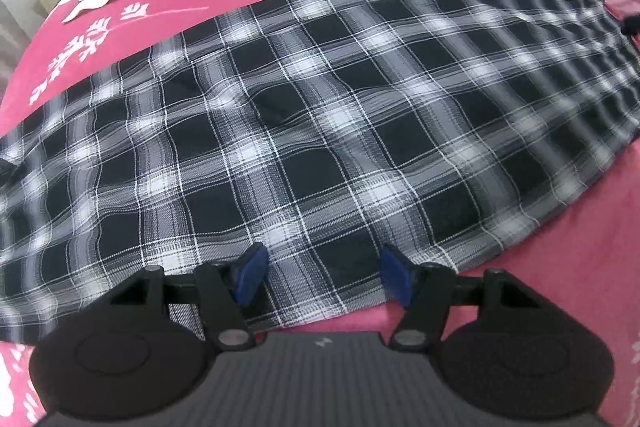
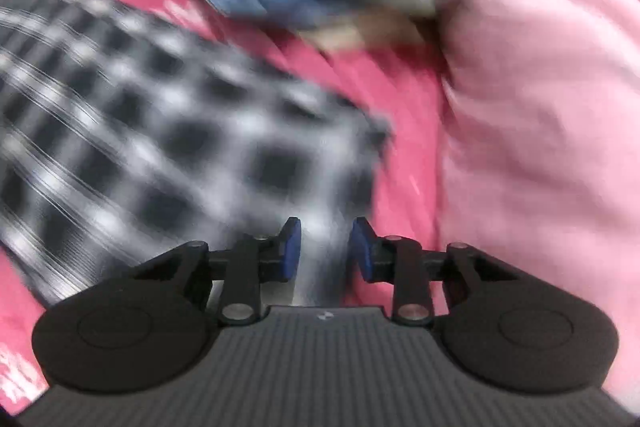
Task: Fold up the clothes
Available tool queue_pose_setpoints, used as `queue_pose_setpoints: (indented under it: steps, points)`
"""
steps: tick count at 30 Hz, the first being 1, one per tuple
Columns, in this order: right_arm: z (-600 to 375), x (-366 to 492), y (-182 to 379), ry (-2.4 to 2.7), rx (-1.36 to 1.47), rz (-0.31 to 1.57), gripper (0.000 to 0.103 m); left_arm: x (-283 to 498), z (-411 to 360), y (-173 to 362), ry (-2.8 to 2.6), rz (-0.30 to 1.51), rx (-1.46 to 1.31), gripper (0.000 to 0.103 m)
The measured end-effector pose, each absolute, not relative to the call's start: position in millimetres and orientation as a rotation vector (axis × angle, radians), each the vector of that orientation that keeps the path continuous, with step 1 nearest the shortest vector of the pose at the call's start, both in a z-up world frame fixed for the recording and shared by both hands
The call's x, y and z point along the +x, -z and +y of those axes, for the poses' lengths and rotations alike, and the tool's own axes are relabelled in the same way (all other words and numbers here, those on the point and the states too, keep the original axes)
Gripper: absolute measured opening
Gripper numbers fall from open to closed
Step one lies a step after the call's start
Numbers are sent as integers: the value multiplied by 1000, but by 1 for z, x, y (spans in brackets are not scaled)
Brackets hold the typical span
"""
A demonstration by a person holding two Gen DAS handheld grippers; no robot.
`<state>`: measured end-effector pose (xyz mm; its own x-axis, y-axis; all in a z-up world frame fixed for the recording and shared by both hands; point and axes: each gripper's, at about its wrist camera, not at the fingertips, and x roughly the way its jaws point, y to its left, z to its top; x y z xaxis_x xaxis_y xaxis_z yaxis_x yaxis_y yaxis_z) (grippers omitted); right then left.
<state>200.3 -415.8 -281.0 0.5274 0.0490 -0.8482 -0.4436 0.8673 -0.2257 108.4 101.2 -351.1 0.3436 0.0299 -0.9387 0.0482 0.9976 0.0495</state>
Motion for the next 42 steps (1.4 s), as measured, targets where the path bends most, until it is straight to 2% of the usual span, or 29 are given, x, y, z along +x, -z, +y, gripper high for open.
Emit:
queue_pose_setpoints:
  steps: [5, 8, 10, 12, 17, 24, 30, 37, 42]
  points:
    - [-382, 226, 297, -427, -473, 923, 24, 110, 98, 352, -10, 1230, 90, 66]
    - [-413, 251, 309, -266, -424, 925, 22, 113, 99, 352, -14, 1239, 84, 66]
    - [-424, 251, 298, -199, -400, 901, 19, 114, 100, 352, -15, 1240, 83, 66]
    - [-434, 251, 286, -134, -378, 876, 19, 113, 100, 352, -20, 1238, 81, 66]
    - [-398, 250, 290, -334, -293, 880, 18, 112, 99, 353, -40, 1231, 84, 67]
    - [-390, 264, 277, -40, -189, 841, 20, 109, 103, 342, -100, 1209, 33, 66]
    - [-281, 187, 230, -502, -321, 785, 21, 92, 96, 337, -106, 1192, -112, 67]
    - [-116, 148, 275, -911, -382, 811, 21, 47, 133, 339, -195, 1185, -304, 67]
    - [-62, 121, 299, -935, -513, 911, 21, 9, 200, 322, -364, 1083, -539, 67]
